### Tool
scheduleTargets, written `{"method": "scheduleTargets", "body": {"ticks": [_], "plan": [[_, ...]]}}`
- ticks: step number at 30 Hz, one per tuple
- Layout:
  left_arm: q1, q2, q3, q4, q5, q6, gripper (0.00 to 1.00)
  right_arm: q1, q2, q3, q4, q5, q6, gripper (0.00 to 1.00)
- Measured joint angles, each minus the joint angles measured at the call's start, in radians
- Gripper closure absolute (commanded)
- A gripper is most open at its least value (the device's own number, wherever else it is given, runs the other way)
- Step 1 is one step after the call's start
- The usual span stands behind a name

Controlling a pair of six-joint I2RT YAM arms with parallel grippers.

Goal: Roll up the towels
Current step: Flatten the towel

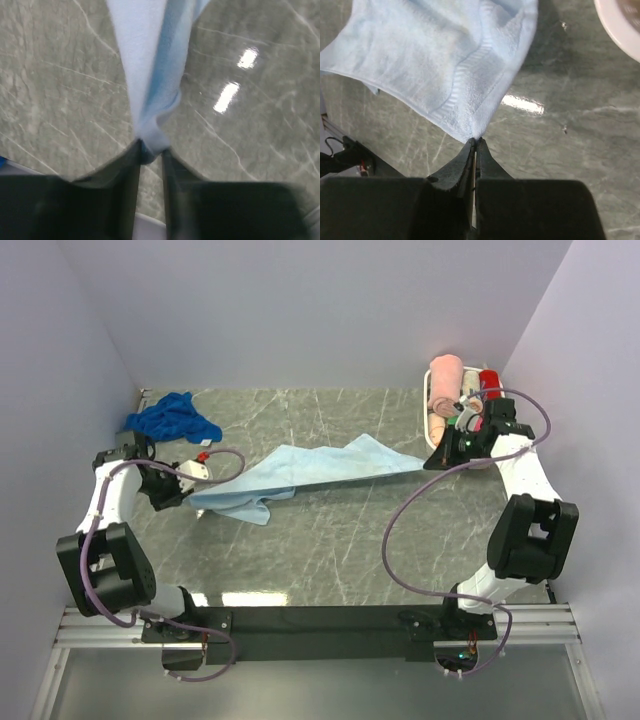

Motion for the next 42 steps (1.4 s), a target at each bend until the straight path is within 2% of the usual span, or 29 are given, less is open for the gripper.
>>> {"method": "scheduleTargets", "body": {"ticks": [3, 4, 6, 10, 14, 17, 21, 24, 27, 33, 42], "plan": [[0.003, 0.003, -0.049, 0.087, -0.002, 0.002, 0.48, -0.008, -0.020, -0.022, -0.006, 0.012, -0.013, 1.00], [0.006, 0.009, -0.050, 0.096, 0.003, -0.008, 0.33, -0.010, -0.023, -0.027, -0.006, 0.013, -0.013, 1.00], [0.021, 0.026, -0.037, 0.106, 0.023, -0.043, 0.31, -0.010, -0.025, -0.032, -0.009, 0.011, -0.011, 1.00], [0.092, 0.079, 0.042, 0.095, 0.082, -0.179, 0.32, -0.010, -0.025, -0.055, 0.000, -0.004, 0.005, 1.00], [0.170, 0.134, 0.125, 0.081, 0.136, -0.391, 0.33, -0.010, -0.025, -0.082, 0.006, -0.009, 0.018, 1.00], [0.201, 0.158, 0.132, 0.069, 0.169, -0.540, 0.34, -0.010, -0.025, -0.083, 0.011, -0.010, 0.023, 1.00], [0.219, 0.158, 0.099, 0.053, 0.215, -0.632, 0.38, -0.010, -0.024, -0.083, 0.019, -0.015, 0.029, 1.00], [0.239, 0.157, 0.063, 0.034, 0.240, -0.620, 0.41, -0.010, -0.016, -0.082, 0.021, -0.022, 0.029, 1.00], [0.280, 0.158, 0.058, -0.016, 0.256, -0.539, 0.46, -0.009, 0.003, -0.081, 0.021, -0.025, 0.030, 1.00], [0.316, 0.210, 0.068, -0.078, 0.225, -0.381, 0.45, -0.009, 0.017, -0.073, 0.014, -0.029, 0.029, 1.00], [0.315, 0.223, 0.008, -0.024, 0.200, -0.330, 0.45, -0.009, 0.018, -0.066, 0.007, -0.031, 0.023, 1.00]]}}
